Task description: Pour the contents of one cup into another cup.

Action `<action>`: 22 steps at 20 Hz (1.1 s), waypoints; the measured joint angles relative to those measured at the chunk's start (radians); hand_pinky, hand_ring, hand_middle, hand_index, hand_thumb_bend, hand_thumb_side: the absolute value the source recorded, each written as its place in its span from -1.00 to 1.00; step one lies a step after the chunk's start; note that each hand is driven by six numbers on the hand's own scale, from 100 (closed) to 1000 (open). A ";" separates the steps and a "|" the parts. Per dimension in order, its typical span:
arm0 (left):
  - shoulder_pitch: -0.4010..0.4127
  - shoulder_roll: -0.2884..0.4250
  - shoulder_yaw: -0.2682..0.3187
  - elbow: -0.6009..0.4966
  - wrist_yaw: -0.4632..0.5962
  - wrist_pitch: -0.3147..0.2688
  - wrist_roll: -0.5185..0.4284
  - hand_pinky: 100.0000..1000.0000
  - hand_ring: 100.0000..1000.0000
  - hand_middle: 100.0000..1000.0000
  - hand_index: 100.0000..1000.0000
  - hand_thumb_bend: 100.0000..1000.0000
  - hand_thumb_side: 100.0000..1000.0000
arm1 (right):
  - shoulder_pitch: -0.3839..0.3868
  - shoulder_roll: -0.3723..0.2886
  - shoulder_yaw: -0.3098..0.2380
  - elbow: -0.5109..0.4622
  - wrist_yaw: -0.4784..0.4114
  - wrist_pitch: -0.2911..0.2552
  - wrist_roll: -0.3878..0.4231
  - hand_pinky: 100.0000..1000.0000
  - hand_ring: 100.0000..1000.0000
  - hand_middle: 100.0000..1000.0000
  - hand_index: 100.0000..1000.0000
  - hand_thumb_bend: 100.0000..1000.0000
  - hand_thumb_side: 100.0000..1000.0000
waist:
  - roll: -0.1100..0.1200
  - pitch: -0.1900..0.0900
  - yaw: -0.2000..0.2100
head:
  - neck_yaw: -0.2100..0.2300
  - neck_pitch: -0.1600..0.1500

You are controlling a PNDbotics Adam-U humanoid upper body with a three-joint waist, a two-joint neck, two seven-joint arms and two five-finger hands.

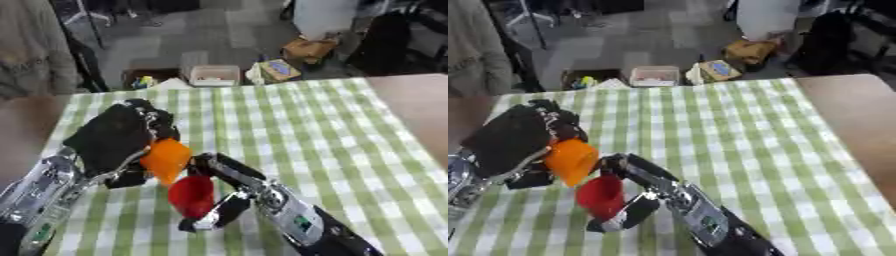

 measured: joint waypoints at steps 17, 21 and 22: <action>0.057 -0.001 0.059 -0.015 0.249 0.109 -0.030 -0.13 -0.68 -0.72 -0.04 -0.33 -0.78 | 0.014 -0.014 -0.058 0.043 0.080 -0.021 -0.114 -0.41 -0.38 -0.73 0.52 -0.51 -1.00 | -0.006 0.000 -0.012 | 0.001 0.000; 0.084 -0.004 0.088 -0.036 0.319 0.145 -0.034 -0.15 -0.69 -0.71 -0.04 -0.34 -0.76 | 0.027 -0.027 -0.081 0.053 0.109 -0.023 -0.160 -0.40 -0.38 -0.73 0.52 -0.51 -1.00 | -0.007 0.001 -0.014 | 0.004 0.000; 0.090 -0.006 0.096 -0.041 0.334 0.153 -0.034 -0.15 -0.69 -0.71 -0.05 -0.34 -0.76 | 0.031 -0.030 -0.088 0.056 0.117 -0.023 -0.171 -0.40 -0.38 -0.73 0.52 -0.50 -1.00 | -0.009 0.001 -0.016 | 0.005 0.000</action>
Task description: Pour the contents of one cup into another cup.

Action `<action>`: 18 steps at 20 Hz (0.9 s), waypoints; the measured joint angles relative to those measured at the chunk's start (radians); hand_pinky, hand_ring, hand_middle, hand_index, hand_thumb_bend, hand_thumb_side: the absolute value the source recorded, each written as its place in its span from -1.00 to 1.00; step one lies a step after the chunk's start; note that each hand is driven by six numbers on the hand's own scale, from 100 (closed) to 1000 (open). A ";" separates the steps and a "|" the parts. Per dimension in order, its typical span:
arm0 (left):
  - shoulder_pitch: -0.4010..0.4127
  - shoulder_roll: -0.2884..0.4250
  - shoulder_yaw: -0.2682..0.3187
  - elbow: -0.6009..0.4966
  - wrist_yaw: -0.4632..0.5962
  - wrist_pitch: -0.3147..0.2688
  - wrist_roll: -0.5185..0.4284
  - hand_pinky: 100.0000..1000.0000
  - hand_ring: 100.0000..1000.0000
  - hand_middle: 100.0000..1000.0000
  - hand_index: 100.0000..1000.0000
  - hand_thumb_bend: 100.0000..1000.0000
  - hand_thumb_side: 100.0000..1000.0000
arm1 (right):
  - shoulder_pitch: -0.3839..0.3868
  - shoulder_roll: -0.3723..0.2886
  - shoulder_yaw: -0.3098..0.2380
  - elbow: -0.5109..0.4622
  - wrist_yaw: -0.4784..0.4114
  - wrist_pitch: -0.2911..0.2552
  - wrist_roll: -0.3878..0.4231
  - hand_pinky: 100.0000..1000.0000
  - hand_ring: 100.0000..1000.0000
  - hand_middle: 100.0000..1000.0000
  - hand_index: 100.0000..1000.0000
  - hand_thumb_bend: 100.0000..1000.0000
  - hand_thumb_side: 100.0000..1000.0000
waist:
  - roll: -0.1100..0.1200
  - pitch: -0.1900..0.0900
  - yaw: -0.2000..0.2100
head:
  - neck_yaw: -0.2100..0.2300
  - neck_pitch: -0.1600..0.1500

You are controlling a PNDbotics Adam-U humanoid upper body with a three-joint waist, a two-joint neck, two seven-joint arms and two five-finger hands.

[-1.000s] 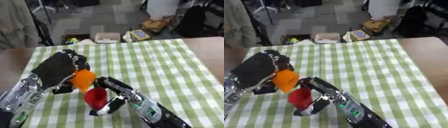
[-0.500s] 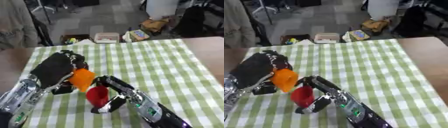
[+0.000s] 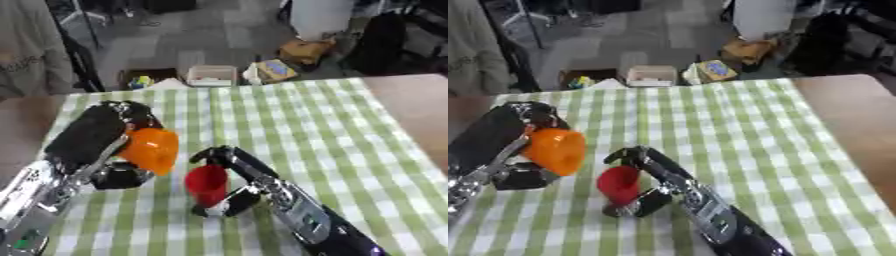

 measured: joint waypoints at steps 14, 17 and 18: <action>0.071 -0.024 0.076 -0.025 0.103 0.072 0.017 -0.18 -0.71 -0.70 -0.06 -0.39 -0.74 | 0.022 -0.053 -0.105 0.070 0.095 0.020 -0.150 -0.36 -0.32 -0.72 0.53 -0.45 -1.00 | -0.013 0.000 -0.004 | 0.014 0.000; 0.079 -0.031 0.081 -0.025 0.111 0.077 0.020 -0.18 -0.72 -0.70 -0.06 -0.40 -0.74 | 0.012 -0.058 -0.128 0.098 0.114 0.025 -0.184 -0.35 -0.28 -0.68 0.56 -0.38 -0.98 | -0.015 0.000 -0.004 | 0.014 0.000; 0.082 -0.033 0.083 -0.027 0.114 0.078 0.020 -0.18 -0.72 -0.70 -0.06 -0.40 -0.74 | 0.009 -0.058 -0.134 0.106 0.120 0.026 -0.192 -0.33 -0.21 -0.61 0.61 -0.24 -0.87 | -0.015 0.000 -0.004 | 0.014 0.000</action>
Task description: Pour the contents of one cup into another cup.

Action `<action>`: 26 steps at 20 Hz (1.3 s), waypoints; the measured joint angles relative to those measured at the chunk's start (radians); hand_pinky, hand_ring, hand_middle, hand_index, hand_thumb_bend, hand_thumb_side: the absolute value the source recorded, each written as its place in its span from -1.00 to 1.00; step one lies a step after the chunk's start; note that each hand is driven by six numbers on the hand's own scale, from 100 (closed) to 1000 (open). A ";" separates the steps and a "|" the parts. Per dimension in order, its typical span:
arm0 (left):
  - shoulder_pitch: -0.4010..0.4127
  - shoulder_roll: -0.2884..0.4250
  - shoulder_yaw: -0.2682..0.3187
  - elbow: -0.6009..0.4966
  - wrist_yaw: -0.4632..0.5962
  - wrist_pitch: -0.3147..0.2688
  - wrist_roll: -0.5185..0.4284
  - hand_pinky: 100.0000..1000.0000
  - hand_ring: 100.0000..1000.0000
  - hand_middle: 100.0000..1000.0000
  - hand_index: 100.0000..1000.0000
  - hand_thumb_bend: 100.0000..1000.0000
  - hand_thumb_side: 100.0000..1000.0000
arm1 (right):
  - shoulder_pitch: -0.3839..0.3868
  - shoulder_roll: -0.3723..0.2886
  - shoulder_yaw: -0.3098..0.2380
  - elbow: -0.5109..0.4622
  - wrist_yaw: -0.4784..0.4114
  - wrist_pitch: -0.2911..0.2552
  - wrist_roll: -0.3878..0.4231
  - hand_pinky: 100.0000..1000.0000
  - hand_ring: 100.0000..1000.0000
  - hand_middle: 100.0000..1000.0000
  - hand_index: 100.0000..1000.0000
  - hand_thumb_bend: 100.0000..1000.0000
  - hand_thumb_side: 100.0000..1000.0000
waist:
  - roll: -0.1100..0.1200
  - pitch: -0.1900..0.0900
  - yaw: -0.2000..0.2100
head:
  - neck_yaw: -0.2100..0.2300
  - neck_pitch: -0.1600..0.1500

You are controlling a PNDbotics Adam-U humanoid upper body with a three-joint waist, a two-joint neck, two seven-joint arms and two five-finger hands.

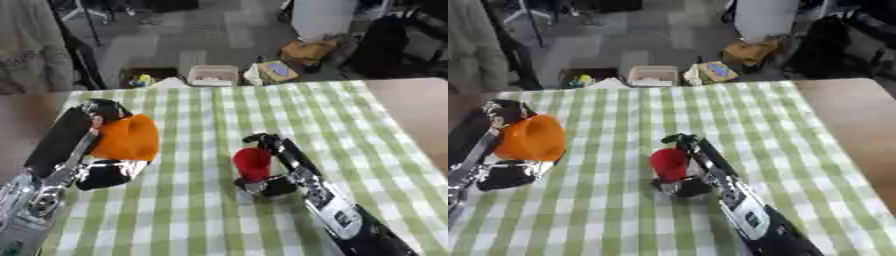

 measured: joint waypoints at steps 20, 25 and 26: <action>0.053 -0.053 0.044 0.079 0.170 0.015 0.072 -0.18 -0.67 -0.60 0.00 -0.40 -0.60 | 0.048 -0.019 -0.057 0.009 0.068 0.012 -0.019 0.30 0.36 -0.02 0.88 0.63 -0.05 | -0.014 0.004 -0.015 | 0.026 0.010; 0.053 -0.070 0.057 0.147 0.263 -0.015 0.083 -0.18 -0.61 -0.53 0.03 -0.28 -0.57 | 0.079 -0.037 -0.090 -0.073 0.001 0.025 -0.057 0.27 0.33 -0.05 0.86 0.48 0.24 | -0.022 0.009 -0.030 | 0.041 0.025; 0.053 -0.074 0.060 0.160 0.277 -0.022 0.085 -0.18 -0.60 -0.52 0.04 -0.27 -0.49 | 0.084 -0.039 -0.097 -0.094 -0.013 0.030 -0.068 0.26 0.32 -0.06 0.86 0.63 0.01 | -0.023 0.010 -0.033 | 0.045 0.030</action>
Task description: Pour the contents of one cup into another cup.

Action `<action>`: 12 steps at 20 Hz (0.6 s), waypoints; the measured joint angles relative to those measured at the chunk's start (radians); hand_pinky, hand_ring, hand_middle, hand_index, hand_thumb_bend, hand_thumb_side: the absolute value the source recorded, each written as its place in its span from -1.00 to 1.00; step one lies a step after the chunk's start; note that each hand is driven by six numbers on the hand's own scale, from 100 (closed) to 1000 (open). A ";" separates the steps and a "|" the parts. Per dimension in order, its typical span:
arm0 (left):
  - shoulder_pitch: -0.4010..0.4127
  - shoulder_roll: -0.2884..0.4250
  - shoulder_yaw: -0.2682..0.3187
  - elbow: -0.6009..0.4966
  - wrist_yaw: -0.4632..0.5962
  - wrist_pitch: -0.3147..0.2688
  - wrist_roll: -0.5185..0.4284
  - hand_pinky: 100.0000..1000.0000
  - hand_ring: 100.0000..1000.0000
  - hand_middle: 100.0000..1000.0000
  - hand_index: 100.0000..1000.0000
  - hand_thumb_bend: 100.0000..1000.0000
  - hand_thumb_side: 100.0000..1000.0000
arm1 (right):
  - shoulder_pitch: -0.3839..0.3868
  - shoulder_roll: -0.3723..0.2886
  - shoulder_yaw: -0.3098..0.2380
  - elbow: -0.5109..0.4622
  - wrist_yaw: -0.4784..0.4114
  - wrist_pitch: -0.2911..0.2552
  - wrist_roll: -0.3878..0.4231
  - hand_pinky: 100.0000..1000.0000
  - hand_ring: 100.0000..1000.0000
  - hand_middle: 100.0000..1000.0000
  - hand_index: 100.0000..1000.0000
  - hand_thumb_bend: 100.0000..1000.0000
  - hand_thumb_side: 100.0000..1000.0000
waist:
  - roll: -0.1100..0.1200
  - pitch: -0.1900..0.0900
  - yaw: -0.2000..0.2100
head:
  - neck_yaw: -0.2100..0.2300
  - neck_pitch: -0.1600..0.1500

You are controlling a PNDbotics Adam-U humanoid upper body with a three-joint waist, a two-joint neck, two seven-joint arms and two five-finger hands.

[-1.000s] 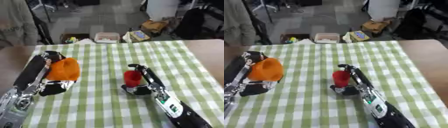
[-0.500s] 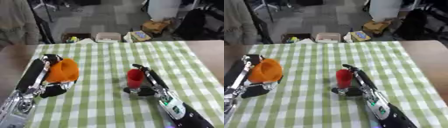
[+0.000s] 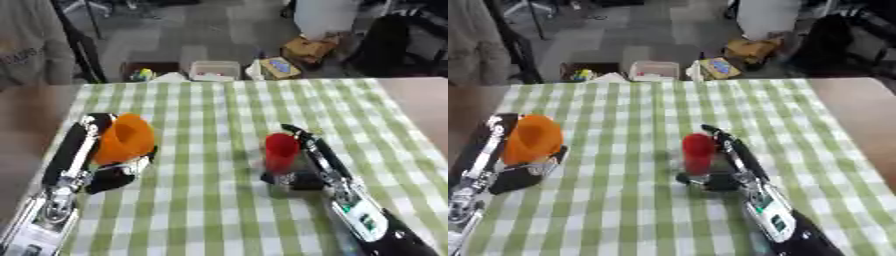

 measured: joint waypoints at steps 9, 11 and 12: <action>-0.017 -0.033 0.015 0.108 0.046 -0.044 0.031 -0.17 -0.47 -0.37 0.11 0.10 -0.33 | 0.043 -0.014 -0.058 -0.167 -0.120 0.037 -0.095 0.23 0.27 -0.11 0.84 0.61 0.04 | -0.004 0.003 -0.016 | 0.034 0.040; -0.020 -0.039 0.017 0.132 0.046 -0.052 0.035 -0.16 -0.42 -0.32 0.13 0.23 -0.28 | 0.050 -0.014 -0.068 -0.198 -0.140 0.041 -0.112 0.23 0.27 -0.10 0.83 0.60 0.03 | -0.007 0.003 -0.019 | 0.040 0.042; -0.022 -0.043 0.019 0.145 0.047 -0.055 0.038 -0.16 -0.39 -0.27 0.15 0.32 -0.24 | 0.054 -0.014 -0.074 -0.215 -0.150 0.042 -0.120 0.23 0.27 -0.10 0.83 0.59 0.03 | -0.008 0.004 -0.022 | 0.042 0.045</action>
